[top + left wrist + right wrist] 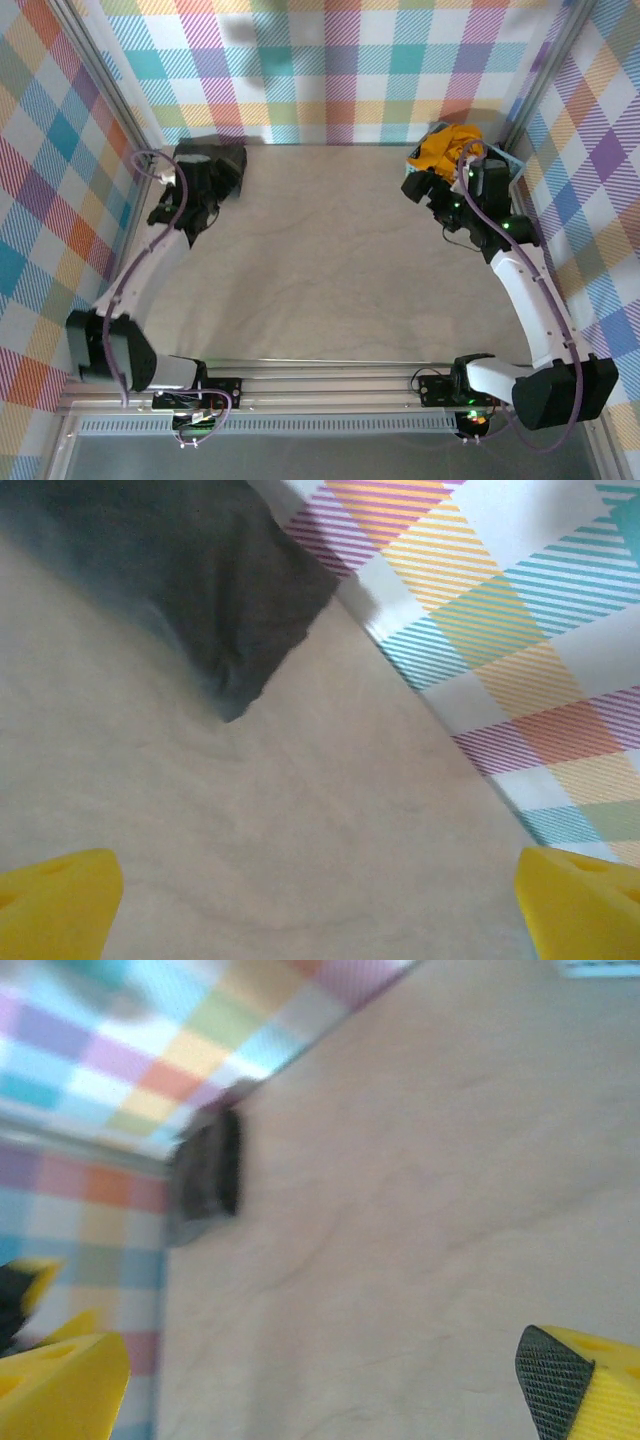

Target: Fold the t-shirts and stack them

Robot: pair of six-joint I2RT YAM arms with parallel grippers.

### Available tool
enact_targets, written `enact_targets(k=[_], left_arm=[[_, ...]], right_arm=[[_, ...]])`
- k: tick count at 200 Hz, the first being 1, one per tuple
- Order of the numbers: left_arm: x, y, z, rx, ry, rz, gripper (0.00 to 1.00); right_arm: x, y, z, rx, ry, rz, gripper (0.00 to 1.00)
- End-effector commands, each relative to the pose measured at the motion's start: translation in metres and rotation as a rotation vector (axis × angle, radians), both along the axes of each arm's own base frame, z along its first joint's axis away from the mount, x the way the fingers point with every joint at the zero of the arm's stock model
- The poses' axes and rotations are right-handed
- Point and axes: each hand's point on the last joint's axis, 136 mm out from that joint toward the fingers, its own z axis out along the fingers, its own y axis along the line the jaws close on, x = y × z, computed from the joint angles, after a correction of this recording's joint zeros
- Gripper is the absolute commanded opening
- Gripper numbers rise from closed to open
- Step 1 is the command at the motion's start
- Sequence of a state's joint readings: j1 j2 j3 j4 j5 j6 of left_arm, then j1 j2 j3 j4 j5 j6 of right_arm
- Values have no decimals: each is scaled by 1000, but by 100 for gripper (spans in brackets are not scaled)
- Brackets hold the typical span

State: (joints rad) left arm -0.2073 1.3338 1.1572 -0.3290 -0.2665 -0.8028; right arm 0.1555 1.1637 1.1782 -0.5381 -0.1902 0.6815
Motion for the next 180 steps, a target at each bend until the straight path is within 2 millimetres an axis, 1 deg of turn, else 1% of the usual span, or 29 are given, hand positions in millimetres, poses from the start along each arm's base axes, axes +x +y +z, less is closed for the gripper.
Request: enact_targets(k=[1, 5, 10, 16, 18, 26, 28, 30, 32, 38, 40, 46, 52, 61, 73, 78, 90, 106, 130, 137, 142, 145, 149, 157, 162, 171, 175, 180], left_arm=[[-62, 41, -23, 356, 81, 186, 100], [-69, 44, -24, 404, 82, 175, 100], [-77, 47, -28, 460, 91, 158, 100], [-87, 53, -35, 536, 116, 133, 100], [-89, 54, -36, 558, 124, 124, 100], [-100, 59, -54, 635, 174, 79, 100], [-101, 59, -58, 650, 182, 61, 100], [-102, 58, -62, 662, 187, 43, 100], [-102, 58, -64, 668, 183, 27, 100], [-105, 53, -76, 686, 180, -34, 100], [-103, 52, -74, 682, 151, -37, 100], [-103, 48, -81, 672, 122, -72, 100], [-107, 50, -92, 659, 116, -77, 100], [-107, 52, -103, 630, 84, -85, 100], [-101, 57, -103, 609, 61, -76, 100], [-97, 59, -103, 612, 57, -66, 100], [-81, 58, -105, 611, 54, -93, 100], [-60, 55, -121, 615, 56, -140, 100], [-37, 62, -148, 611, 51, -142, 100], [-32, 63, -153, 609, 44, -142, 100], [-26, 62, -151, 606, 34, -153, 100], [-25, 62, -155, 609, 60, -170, 100], [-21, 63, -156, 626, 59, -179, 100], [-16, 63, -154, 646, 45, -191, 100], [-13, 64, -152, 646, 17, -186, 100], [-14, 69, -162, 617, 23, -182, 100], [-12, 67, -159, 615, -8, -186, 100], [-13, 63, -161, 615, -7, -219, 100]], right_arm=[[-17, -61, -55, -325, 134, -173, 100], [-17, -67, -60, -363, 119, -184, 100], [-18, -74, -71, -415, 103, -193, 100], [-17, -83, -80, -468, 67, -217, 100], [-19, -86, -86, -485, 67, -223, 100], [-19, -96, -99, -547, 18, -249, 100], [-18, -98, -100, -559, -3, -254, 100], [-20, -100, -105, -575, -8, -257, 100], [-19, -102, -107, -587, -25, -260, 100], [-21, -106, -119, -626, -42, -260, 100], [-19, -106, -121, -637, -55, -258, 100], [-19, -107, -131, -671, -68, -240, 100], [-18, -108, -138, -694, -71, -226, 100], [-14, -107, -150, -708, -70, -196, 100], [-5, -105, -161, -718, -83, -162, 100], [-1, -104, -165, -723, -93, -153, 100], [9, -103, -172, -716, -113, -148, 100], [25, -102, -180, -688, -143, -143, 100], [49, -99, -186, -692, -193, -128, 100], [54, -98, -187, -705, -193, -101, 100], [59, -98, -187, -718, -195, -93, 100], [60, -98, -188, -722, -195, -87, 100], [64, -99, -186, -726, -206, -81, 100], [68, -101, -186, -723, -230, -89, 100], [68, -104, -191, -703, -211, -91, 100], [69, -108, -191, -677, -226, -101, 100], [68, -108, -192, -679, -213, -96, 100], [68, -107, -191, -676, -226, -92, 100]])
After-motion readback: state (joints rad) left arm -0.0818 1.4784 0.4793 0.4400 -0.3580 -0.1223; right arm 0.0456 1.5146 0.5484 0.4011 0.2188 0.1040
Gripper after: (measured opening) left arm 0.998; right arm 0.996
